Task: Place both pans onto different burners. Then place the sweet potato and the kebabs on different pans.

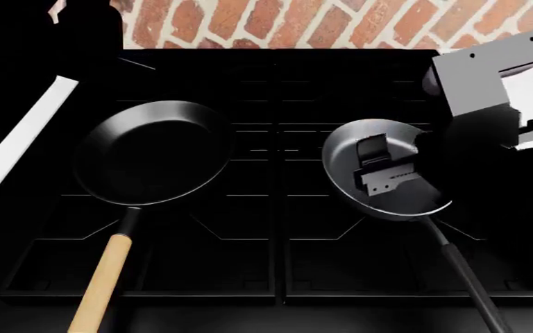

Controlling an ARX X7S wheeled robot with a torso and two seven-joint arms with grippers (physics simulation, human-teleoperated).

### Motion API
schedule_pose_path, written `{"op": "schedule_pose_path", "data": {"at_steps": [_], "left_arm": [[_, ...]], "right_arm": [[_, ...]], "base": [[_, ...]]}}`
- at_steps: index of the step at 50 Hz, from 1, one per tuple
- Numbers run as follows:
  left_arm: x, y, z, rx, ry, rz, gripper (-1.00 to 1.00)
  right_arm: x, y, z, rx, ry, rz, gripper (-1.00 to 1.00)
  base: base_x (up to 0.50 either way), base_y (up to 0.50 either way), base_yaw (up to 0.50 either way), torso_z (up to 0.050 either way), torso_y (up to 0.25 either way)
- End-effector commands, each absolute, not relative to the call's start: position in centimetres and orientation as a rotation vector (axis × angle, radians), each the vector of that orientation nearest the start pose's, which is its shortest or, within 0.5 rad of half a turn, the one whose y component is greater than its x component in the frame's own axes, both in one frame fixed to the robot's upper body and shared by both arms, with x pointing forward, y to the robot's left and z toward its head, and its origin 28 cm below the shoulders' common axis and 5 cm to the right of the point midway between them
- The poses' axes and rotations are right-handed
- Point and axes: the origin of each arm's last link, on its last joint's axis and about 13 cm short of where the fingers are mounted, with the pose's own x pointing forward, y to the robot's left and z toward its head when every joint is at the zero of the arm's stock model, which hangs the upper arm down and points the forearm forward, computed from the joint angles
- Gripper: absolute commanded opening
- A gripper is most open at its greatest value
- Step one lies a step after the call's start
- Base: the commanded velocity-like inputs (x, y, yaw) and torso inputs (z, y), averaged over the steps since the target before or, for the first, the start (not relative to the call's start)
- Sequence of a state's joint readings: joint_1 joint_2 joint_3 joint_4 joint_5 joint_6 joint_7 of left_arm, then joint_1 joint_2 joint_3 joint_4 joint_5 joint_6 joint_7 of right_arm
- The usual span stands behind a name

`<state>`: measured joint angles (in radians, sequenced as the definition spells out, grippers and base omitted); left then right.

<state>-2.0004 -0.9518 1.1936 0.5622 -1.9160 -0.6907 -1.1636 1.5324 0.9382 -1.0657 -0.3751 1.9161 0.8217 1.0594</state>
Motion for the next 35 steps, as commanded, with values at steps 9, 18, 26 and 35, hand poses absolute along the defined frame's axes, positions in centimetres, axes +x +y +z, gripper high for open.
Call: {"op": "schedule_pose_path", "data": {"at_steps": [9, 18, 26, 35], "left_arm": [[18.6, 21.7, 37.1, 0.32, -0.173, -0.043, -1.0], [19.2, 21.6, 36.2, 0.34, -0.117, -0.061, -1.0], [20.0, 21.9, 35.9, 0.33, -0.04, -0.075, -1.0], [20.7, 21.9, 36.5, 0.329, 0.049, -0.107, -1.0]], "right_arm": [[19.9, -12.4, 35.3, -0.275, 0.198, 0.085, 1.0], [18.1, -12.4, 38.5, -0.309, 0.142, 0.059, 1.0], [16.9, -12.7, 40.6, -0.317, 0.107, 0.038, 1.0], [16.1, -13.3, 42.0, -0.307, 0.119, -0.04, 1.0]], "base": [[0.0, 0.0, 0.0, 0.0, 0.0], [0.0, 0.0, 0.0, 0.0, 0.0], [0.0, 0.0, 0.0, 0.0, 0.0], [0.0, 0.0, 0.0, 0.0, 0.0]]}}
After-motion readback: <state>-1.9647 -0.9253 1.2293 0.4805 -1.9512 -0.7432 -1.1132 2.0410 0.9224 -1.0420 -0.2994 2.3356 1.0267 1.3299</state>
